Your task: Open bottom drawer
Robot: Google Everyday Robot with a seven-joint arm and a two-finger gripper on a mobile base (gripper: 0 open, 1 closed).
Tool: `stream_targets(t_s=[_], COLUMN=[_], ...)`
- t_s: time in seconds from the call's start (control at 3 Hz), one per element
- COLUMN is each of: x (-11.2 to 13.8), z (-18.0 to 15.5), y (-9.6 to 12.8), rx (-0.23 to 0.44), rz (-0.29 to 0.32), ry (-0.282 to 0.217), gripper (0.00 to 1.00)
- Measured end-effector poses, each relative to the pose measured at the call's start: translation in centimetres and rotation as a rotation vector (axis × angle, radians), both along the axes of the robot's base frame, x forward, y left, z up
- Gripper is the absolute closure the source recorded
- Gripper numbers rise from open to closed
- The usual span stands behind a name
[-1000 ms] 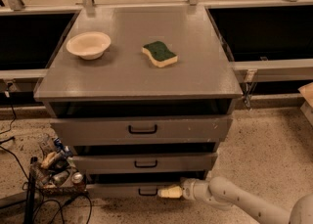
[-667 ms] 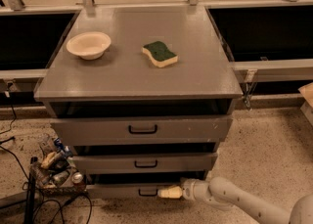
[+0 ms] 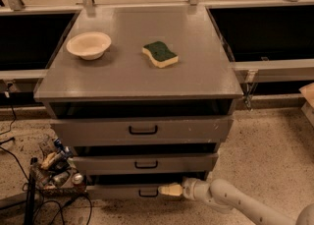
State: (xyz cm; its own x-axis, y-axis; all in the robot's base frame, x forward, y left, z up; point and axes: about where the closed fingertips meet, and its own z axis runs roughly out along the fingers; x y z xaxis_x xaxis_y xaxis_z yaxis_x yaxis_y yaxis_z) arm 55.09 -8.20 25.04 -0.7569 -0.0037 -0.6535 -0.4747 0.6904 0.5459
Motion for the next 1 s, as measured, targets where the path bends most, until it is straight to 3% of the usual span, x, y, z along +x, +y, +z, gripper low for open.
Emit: stream_targets(t_s=[0.33,0.67,1.0], x=[0.0,0.2,0.2], z=[0.0,-1.5,-1.5], y=[0.0,1.2,1.2], rx=[0.0,-0.002,-0.001], rz=[0.0,0.04,0.041], ry=[0.0,0.059,0.059], gripper=[0.0,0.0,0.0])
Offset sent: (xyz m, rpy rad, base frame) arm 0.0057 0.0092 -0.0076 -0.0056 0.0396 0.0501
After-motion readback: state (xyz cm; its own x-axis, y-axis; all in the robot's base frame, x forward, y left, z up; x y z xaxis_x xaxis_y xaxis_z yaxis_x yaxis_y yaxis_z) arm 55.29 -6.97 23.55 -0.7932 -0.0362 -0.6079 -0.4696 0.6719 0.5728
